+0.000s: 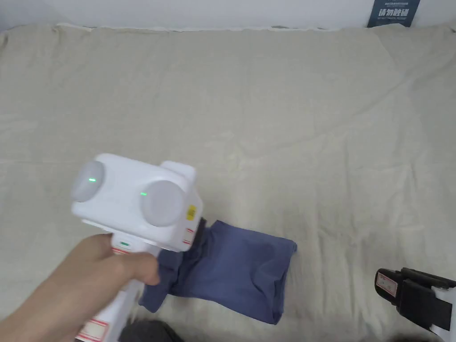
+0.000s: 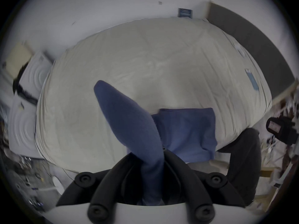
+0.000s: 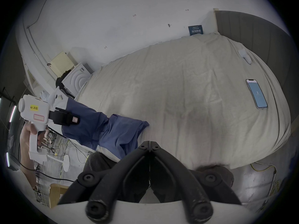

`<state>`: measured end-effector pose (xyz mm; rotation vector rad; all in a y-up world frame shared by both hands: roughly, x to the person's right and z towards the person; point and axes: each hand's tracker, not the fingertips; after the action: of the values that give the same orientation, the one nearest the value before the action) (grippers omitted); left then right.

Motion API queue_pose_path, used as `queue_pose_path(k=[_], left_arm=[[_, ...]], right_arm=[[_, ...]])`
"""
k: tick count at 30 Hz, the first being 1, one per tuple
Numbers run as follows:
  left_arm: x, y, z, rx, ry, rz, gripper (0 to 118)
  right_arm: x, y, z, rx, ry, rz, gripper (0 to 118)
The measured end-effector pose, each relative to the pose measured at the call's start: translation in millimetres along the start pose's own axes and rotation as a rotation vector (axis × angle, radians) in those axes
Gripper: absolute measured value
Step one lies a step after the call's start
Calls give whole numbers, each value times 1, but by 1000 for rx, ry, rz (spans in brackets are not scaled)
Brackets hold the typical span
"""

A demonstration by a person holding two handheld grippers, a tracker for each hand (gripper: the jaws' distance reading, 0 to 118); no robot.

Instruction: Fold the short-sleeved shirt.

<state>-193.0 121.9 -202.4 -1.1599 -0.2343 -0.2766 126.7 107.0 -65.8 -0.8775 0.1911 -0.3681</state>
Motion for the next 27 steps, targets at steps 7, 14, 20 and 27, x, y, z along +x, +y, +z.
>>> queue_pose_path(k=[7, 14, 20, 27], left_arm=[[117, 0, -83, -51, -55, -165, 116], [128, -3, -56, -27, -301, -78, 108], [17, -10, -29, 2, -33, 51, 0], [4, -14, -112, -86, 686, -157, 0]], right_arm=[[20, -11, -1, -25, -15, -47, 0], [27, -11, 5, -26, -34, -71, 0], [25, -11, 2, -24, -9, -73, 0], [24, -23, -3, -37, 32, -94, 0]])
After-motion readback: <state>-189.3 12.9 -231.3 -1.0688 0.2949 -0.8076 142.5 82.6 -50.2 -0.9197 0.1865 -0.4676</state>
